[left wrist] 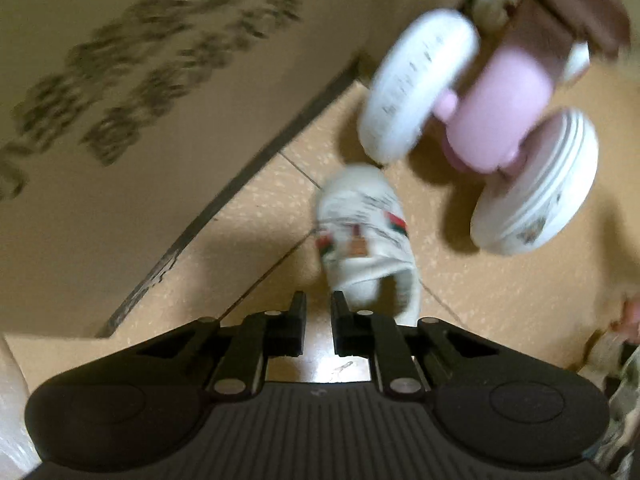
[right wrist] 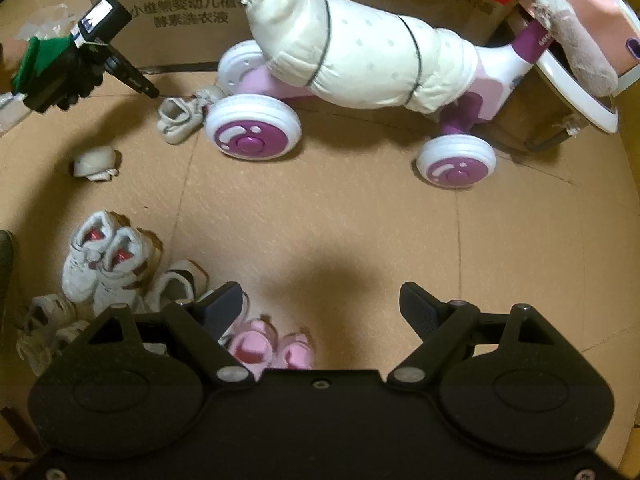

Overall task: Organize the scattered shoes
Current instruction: 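Grasp the white bear-print sock shoe at its opening with the left tool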

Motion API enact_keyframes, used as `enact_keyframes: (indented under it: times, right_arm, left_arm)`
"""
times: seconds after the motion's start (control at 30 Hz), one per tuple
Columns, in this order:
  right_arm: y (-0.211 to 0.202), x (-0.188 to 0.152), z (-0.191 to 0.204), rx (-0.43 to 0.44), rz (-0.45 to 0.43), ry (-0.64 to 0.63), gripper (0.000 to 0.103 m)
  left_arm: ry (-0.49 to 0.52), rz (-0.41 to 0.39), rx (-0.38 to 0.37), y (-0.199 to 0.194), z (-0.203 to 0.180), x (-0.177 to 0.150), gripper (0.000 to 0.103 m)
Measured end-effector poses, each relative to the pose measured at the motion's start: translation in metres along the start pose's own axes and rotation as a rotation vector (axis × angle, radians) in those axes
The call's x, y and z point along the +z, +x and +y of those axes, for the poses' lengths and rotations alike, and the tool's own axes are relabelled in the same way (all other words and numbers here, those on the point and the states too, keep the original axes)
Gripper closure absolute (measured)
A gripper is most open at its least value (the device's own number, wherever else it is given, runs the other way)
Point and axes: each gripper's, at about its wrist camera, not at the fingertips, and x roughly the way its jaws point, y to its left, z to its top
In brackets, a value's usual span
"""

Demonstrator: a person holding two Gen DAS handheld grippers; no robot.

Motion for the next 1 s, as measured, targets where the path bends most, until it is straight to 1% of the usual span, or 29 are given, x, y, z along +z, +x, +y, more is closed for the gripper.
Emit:
enact_keyframes:
  times: [0.03,0.1,0.17,0.23,0.27,0.3,0.33,0.37,0.43,0.6,0.63,0.67,0.73,0.77,0.8,0.83,1.0]
  right_arm:
    - [0.000,0.001,0.002,0.001,0.000,-0.005,0.016]
    - [0.002,0.005,0.008,0.007,-0.001,-0.021,0.016]
    - [0.004,0.007,0.008,0.008,0.002,-0.022,0.016]
    - [0.008,0.009,0.007,0.009,0.009,-0.024,0.016]
    - [0.010,0.009,0.007,0.011,0.013,-0.025,0.016]
    - [0.012,0.010,0.007,0.012,0.017,-0.026,0.016]
    - [0.014,0.010,0.007,0.015,0.022,-0.028,0.016]
    - [0.016,0.009,0.007,0.017,0.026,-0.031,0.016]
    - [0.018,0.009,0.007,0.020,0.033,-0.035,0.016]
    - [0.020,0.004,0.002,0.023,0.043,-0.030,0.016]
    - [0.020,0.003,-0.001,0.022,0.045,-0.026,0.016]
    - [0.021,0.001,-0.004,0.021,0.048,-0.022,0.016]
    - [0.022,0.001,-0.006,0.018,0.050,-0.020,0.016]
    - [0.022,0.001,-0.006,0.019,0.049,-0.020,0.016]
    - [0.021,0.001,-0.006,0.020,0.047,-0.019,0.016]
    - [0.020,0.002,-0.005,0.022,0.043,-0.020,0.016]
    - [0.014,0.003,0.001,0.028,0.027,-0.033,0.016]
  left_arm:
    - [-0.046,0.002,-0.017,0.001,0.005,-0.002,0.090]
    - [-0.234,-0.020,-0.131,0.001,0.018,-0.010,0.090]
    - [-0.344,-0.039,-0.198,0.002,0.022,-0.015,0.090]
    - [-0.391,-0.033,-0.241,0.003,0.017,-0.017,0.090]
    - [-0.392,-0.033,-0.251,0.004,0.014,-0.016,0.090]
    - [-0.390,-0.029,-0.250,0.004,0.012,-0.015,0.089]
    - [-0.377,-0.010,-0.230,0.007,0.007,-0.014,0.088]
    - [-0.368,0.003,-0.194,0.012,0.005,-0.014,0.087]
    - [-0.387,0.010,-0.176,0.011,-0.001,-0.012,0.085]
    - [-0.426,0.007,-0.138,0.018,-0.003,-0.007,0.085]
    - [-0.434,0.007,-0.130,0.019,-0.003,-0.006,0.083]
    - [-0.440,0.006,-0.124,0.021,-0.003,-0.005,0.075]
    - [-0.427,0.013,-0.138,0.018,-0.003,-0.002,0.071]
    - [-0.423,0.018,-0.142,0.017,-0.002,-0.001,0.060]
    - [-0.418,0.022,-0.145,0.014,-0.001,0.000,0.052]
    - [-0.410,0.021,-0.139,0.008,-0.001,0.002,0.046]
    - [-0.382,-0.001,-0.070,-0.019,0.004,0.008,0.046]
